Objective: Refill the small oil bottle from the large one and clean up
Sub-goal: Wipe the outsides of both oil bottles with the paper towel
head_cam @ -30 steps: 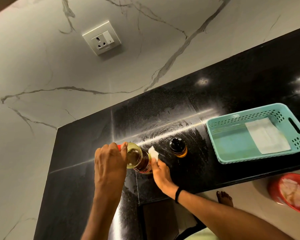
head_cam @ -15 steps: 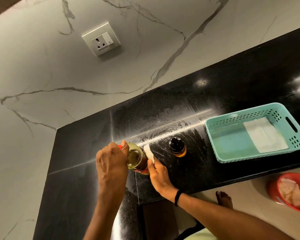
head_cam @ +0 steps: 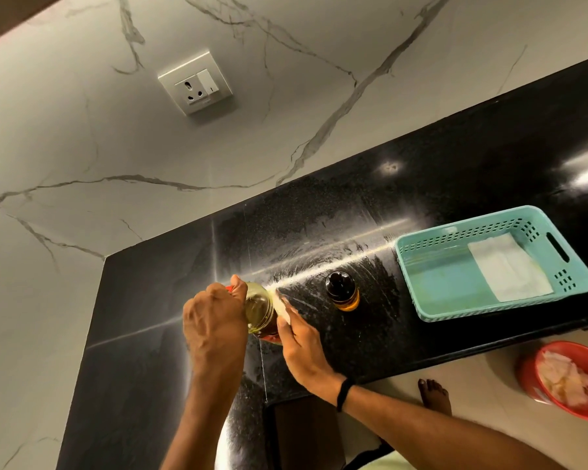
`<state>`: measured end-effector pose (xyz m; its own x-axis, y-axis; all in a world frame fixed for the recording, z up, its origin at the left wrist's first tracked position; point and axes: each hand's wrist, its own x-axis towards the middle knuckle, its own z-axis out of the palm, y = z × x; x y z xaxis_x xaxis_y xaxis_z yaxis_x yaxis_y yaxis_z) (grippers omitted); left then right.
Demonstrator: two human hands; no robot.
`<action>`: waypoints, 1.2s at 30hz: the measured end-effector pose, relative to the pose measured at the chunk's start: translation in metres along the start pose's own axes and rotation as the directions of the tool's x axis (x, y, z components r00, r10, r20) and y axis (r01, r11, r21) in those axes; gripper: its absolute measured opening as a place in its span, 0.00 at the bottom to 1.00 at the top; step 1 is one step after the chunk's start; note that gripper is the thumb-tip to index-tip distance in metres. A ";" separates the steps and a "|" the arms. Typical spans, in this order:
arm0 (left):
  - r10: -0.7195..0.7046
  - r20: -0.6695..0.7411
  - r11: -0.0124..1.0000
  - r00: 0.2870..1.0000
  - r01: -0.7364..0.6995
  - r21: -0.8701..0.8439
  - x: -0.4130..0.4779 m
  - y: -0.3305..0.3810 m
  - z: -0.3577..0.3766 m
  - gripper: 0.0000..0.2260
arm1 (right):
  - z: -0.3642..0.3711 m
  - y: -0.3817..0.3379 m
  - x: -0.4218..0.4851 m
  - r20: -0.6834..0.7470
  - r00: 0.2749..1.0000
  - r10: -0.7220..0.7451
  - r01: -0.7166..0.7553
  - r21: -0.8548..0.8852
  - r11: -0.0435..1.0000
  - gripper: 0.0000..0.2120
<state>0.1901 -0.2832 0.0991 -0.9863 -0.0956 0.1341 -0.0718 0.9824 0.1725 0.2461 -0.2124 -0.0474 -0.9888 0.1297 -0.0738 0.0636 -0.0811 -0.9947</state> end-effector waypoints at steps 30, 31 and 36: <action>0.348 0.240 0.925 0.906 -0.289 -0.248 -0.027 0.090 0.059 0.17 | -0.163 -0.032 0.001 -0.361 0.883 0.299 -0.350 -0.084 0.933 0.22; 0.369 0.248 0.919 0.896 -0.312 -0.240 -0.025 0.092 0.068 0.15 | -0.162 -0.032 0.004 -0.336 0.902 0.270 -0.341 -0.175 0.923 0.21; 0.433 0.223 0.900 0.873 -0.401 -0.172 -0.022 0.097 0.089 0.06 | -0.145 -0.021 0.018 -0.151 0.971 0.187 -0.231 -0.375 0.897 0.20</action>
<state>0.1916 -0.1717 0.0257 -0.9257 0.3773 -0.0263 0.3569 0.8944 0.2696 0.2464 -0.0646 -0.0381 -0.9275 0.2601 -0.2686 0.3366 0.2682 -0.9026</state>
